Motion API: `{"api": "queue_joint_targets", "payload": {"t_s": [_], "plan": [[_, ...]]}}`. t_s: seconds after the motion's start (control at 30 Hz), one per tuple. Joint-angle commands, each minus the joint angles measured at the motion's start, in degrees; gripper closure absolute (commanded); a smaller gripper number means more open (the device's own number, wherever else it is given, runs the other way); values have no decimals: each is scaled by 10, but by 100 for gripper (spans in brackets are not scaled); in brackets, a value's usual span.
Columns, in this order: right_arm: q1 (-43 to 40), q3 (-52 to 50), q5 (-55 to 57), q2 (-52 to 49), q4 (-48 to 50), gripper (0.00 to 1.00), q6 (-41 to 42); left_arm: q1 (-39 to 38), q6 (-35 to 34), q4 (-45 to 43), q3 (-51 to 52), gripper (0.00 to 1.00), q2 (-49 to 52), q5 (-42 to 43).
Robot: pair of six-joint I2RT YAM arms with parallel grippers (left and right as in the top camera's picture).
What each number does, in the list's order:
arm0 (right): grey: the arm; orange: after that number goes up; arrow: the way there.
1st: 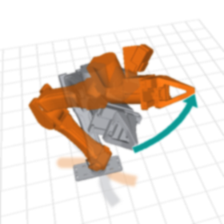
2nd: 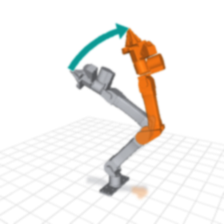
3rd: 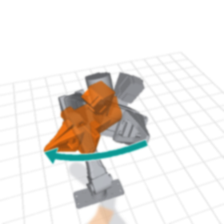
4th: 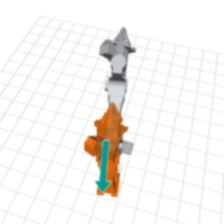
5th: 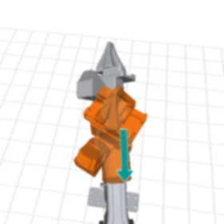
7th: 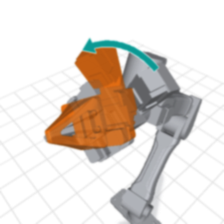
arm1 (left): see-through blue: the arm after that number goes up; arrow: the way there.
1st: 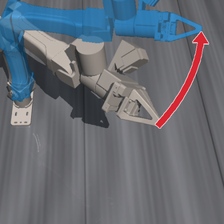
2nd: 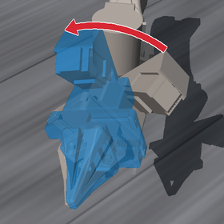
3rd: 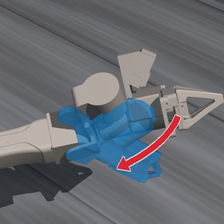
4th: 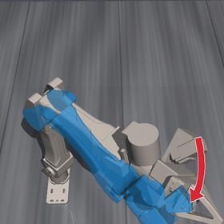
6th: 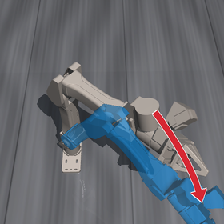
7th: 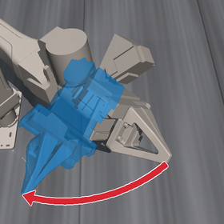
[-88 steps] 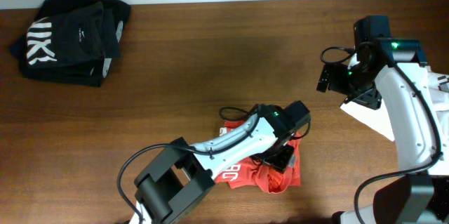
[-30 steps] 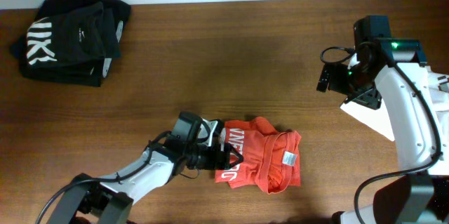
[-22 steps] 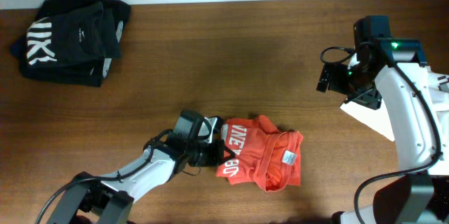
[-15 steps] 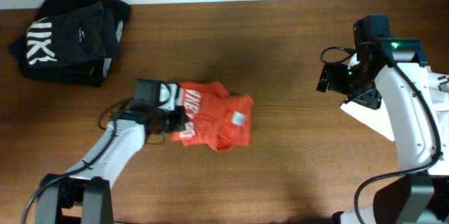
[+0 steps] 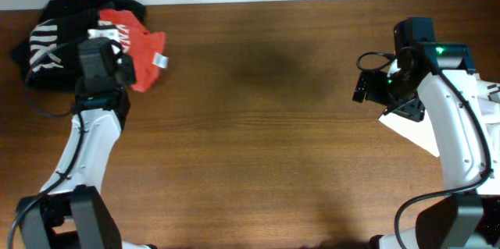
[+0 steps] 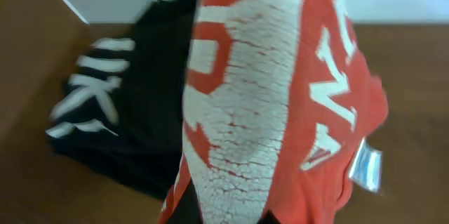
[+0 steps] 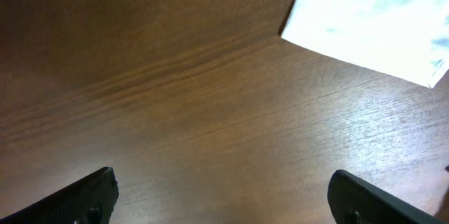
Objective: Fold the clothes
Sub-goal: 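Grasp the folded orange shirt with the left gripper and carry it top-left, then place the orange shirt onto the black stack and release the left gripper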
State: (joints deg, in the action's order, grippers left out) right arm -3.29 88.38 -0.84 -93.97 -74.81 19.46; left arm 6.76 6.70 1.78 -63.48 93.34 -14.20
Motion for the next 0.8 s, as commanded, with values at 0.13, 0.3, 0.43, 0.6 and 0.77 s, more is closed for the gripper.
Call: {"api": "queue_joint_targets", "payload": {"t_s": [0.13, 0.3, 0.43, 0.6, 0.77], "plan": [[-1, 4, 11, 0, 0, 1, 0, 23, 7, -115, -12, 99, -1, -17], [-1, 4, 11, 0, 0, 1, 0, 24, -75, -156, -12, 99, 0, -17], [-1, 4, 11, 0, 0, 1, 0, 54, -76, -241, -12, 99, 65, -89], [-1, 4, 11, 0, 0, 1, 0, 111, -76, -302, -12, 99, 122, -111], [-1, 4, 11, 0, 0, 1, 0, 149, -76, -355, -18, 98, 196, -108]]}}
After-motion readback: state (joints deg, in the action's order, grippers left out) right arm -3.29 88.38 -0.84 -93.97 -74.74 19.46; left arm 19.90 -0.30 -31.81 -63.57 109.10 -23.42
